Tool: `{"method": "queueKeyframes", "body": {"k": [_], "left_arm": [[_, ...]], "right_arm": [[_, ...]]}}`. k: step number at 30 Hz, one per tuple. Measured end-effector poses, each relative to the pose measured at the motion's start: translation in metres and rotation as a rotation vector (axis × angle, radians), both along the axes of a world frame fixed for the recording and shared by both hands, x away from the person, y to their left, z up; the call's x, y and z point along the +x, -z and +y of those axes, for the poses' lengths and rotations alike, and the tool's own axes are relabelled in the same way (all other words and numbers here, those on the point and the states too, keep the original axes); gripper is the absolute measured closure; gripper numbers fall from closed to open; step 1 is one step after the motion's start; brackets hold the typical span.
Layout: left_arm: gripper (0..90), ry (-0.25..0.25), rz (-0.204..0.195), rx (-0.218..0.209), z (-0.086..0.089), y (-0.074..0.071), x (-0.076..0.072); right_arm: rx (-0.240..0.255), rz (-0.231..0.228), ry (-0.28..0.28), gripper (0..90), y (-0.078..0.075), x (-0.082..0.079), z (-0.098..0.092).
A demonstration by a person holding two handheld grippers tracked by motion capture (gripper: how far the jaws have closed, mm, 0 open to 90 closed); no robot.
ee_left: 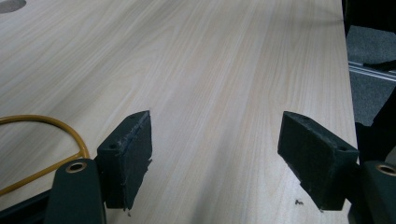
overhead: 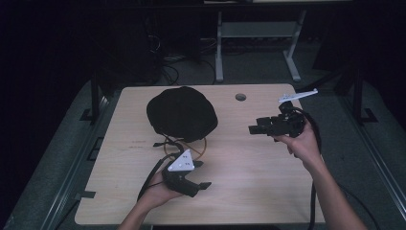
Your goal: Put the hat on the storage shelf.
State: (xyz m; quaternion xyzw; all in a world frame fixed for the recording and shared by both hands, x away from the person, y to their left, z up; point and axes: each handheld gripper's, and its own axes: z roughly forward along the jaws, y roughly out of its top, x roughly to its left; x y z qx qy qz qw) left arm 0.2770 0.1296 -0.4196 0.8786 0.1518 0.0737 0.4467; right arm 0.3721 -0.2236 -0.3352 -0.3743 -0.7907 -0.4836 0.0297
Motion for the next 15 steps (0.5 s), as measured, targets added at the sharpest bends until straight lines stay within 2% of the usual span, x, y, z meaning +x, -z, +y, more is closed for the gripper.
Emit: {"method": "queueKeyframes", "body": {"k": [15], "left_arm": [[25.6,0.001,-0.003,0.002,0.000,0.000,0.000]], "right_arm": [[0.000,0.024,0.016,31.8,0.025,-0.015,-0.019]]}}
